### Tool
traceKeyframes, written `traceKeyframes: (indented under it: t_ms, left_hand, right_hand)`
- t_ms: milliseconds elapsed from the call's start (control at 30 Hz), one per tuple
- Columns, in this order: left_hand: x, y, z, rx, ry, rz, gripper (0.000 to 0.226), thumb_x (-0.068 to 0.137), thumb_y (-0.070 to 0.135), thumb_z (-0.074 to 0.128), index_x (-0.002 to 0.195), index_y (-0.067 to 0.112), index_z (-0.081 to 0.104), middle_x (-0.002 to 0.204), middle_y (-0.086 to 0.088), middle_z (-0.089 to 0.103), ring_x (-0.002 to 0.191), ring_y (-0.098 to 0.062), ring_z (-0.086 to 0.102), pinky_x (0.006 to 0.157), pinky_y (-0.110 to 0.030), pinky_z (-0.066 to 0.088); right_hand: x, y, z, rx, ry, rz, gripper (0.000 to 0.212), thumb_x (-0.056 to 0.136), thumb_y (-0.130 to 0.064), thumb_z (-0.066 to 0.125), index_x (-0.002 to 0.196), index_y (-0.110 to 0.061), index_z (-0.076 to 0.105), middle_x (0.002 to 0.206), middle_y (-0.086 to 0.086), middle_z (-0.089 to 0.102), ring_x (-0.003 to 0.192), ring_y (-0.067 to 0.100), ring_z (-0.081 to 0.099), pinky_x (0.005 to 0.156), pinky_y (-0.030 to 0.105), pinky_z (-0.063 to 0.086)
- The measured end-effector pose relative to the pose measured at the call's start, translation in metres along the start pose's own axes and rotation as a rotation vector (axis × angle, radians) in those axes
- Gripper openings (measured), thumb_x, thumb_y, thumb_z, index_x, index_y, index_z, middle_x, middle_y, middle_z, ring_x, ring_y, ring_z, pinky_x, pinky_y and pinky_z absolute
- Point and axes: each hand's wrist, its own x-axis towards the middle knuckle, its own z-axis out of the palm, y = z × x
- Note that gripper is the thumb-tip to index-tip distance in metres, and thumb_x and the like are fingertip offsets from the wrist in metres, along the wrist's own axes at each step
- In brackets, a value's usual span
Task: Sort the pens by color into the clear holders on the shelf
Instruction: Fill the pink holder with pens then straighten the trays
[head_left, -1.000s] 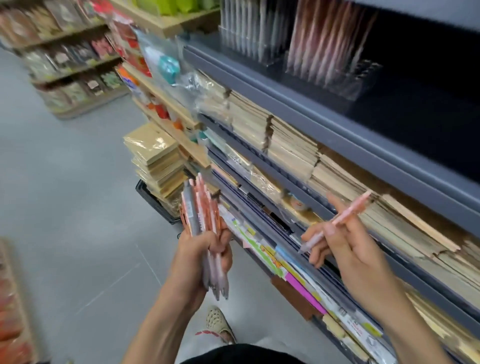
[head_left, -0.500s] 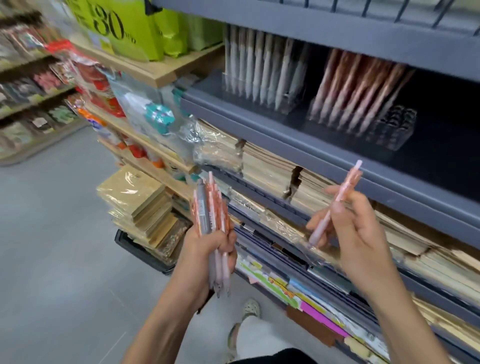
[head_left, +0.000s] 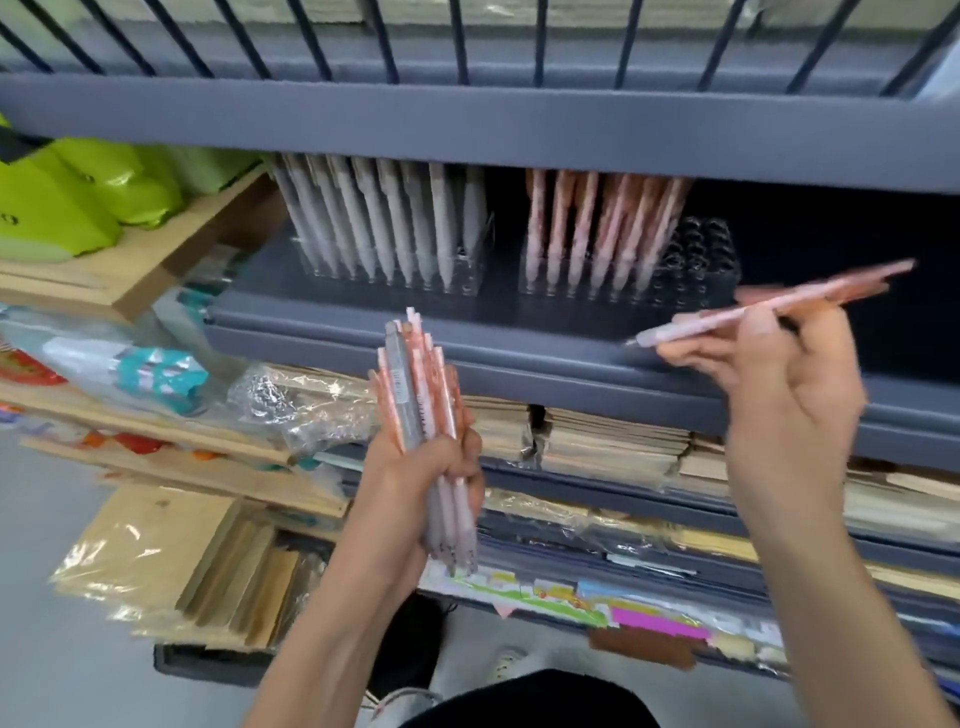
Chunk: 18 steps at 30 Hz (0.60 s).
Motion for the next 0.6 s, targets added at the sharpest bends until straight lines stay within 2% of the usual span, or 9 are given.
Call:
traceKeyframes:
  t_ms: [100, 200, 300, 400, 500, 533, 567, 600]
  left_hand:
    - [0.009, 0.006, 0.009, -0.033, -0.043, -0.024, 0.049, 0.068, -0.001, 0.062, 0.115, 0.007, 0.053, 0.070, -0.004, 0.058, 0.049, -0.014, 0.052, 0.043, -0.025, 0.047]
    - [0.017, 0.011, 0.018, -0.011, -0.073, -0.037, 0.050, 0.068, 0.005, 0.065, 0.116, 0.005, 0.052, 0.062, -0.002, 0.055, 0.044, -0.015, 0.050, 0.042, -0.024, 0.045]
    - [0.022, 0.014, 0.023, -0.015, -0.096, -0.051, 0.045, 0.068, 0.006, 0.065, 0.111, 0.007, 0.051, 0.062, -0.001, 0.055, 0.043, -0.015, 0.049, 0.041, -0.024, 0.043]
    - [0.025, 0.019, 0.026, -0.016, -0.096, -0.052, 0.038, 0.066, 0.004, 0.066, 0.099, 0.008, 0.047, 0.064, -0.004, 0.055, 0.043, -0.015, 0.048, 0.039, -0.025, 0.042]
    - [0.028, 0.022, 0.025, -0.018, -0.096, -0.048, 0.035, 0.068, 0.005, 0.067, 0.096, 0.009, 0.046, 0.063, -0.003, 0.055, 0.043, -0.016, 0.049, 0.040, -0.024, 0.043]
    - [0.028, 0.022, 0.024, -0.018, -0.097, -0.046, 0.035, 0.069, 0.005, 0.067, 0.096, 0.010, 0.046, 0.063, -0.003, 0.055, 0.043, -0.016, 0.049, 0.040, -0.024, 0.043]
    - [0.028, 0.023, 0.022, -0.021, -0.098, -0.047, 0.035, 0.070, 0.005, 0.067, 0.096, 0.010, 0.045, 0.063, -0.003, 0.055, 0.043, -0.016, 0.049, 0.040, -0.024, 0.042]
    - [0.026, 0.024, 0.021, -0.023, -0.100, -0.050, 0.035, 0.070, 0.006, 0.068, 0.097, 0.010, 0.045, 0.063, -0.003, 0.055, 0.043, -0.016, 0.049, 0.040, -0.025, 0.042]
  right_hand:
    - [0.019, -0.008, -0.003, 0.018, 0.137, -0.056, 0.011, 0.102, -0.023, 0.044, 0.107, -0.027, 0.054, 0.094, 0.002, 0.072, 0.087, 0.026, 0.072, 0.081, 0.037, 0.058]
    - [0.038, -0.014, -0.004, 0.058, 0.240, -0.102, 0.017, 0.099, -0.017, 0.047, 0.114, -0.018, 0.054, 0.101, 0.012, 0.070, 0.089, 0.030, 0.072, 0.082, 0.039, 0.058]
    - [0.053, -0.013, -0.003, 0.026, 0.323, -0.111, 0.017, 0.094, -0.011, 0.050, 0.110, -0.011, 0.057, 0.095, 0.001, 0.071, 0.086, 0.027, 0.072, 0.080, 0.038, 0.059]
    - [0.063, -0.006, 0.001, -0.038, 0.309, -0.117, 0.007, 0.093, -0.009, 0.054, 0.095, -0.016, 0.057, 0.084, -0.004, 0.070, 0.084, 0.023, 0.070, 0.081, 0.041, 0.058]
    - [0.071, 0.002, 0.005, -0.147, 0.296, -0.122, 0.017, 0.090, -0.006, 0.052, 0.089, -0.023, 0.053, 0.084, 0.003, 0.064, 0.085, 0.025, 0.066, 0.088, 0.052, 0.053]
    - [0.075, 0.004, 0.007, -0.182, 0.296, -0.115, 0.018, 0.089, -0.006, 0.051, 0.090, -0.023, 0.053, 0.084, 0.000, 0.062, 0.085, 0.020, 0.064, 0.091, 0.050, 0.052]
    - [0.078, 0.006, 0.009, -0.231, 0.298, -0.100, 0.015, 0.089, -0.006, 0.051, 0.092, -0.020, 0.054, 0.083, -0.003, 0.060, 0.082, 0.010, 0.062, 0.093, 0.040, 0.052]
    - [0.082, 0.009, 0.011, -0.289, 0.302, -0.080, 0.011, 0.090, -0.007, 0.051, 0.095, -0.016, 0.056, 0.083, -0.006, 0.058, 0.078, 0.000, 0.059, 0.090, 0.024, 0.051]
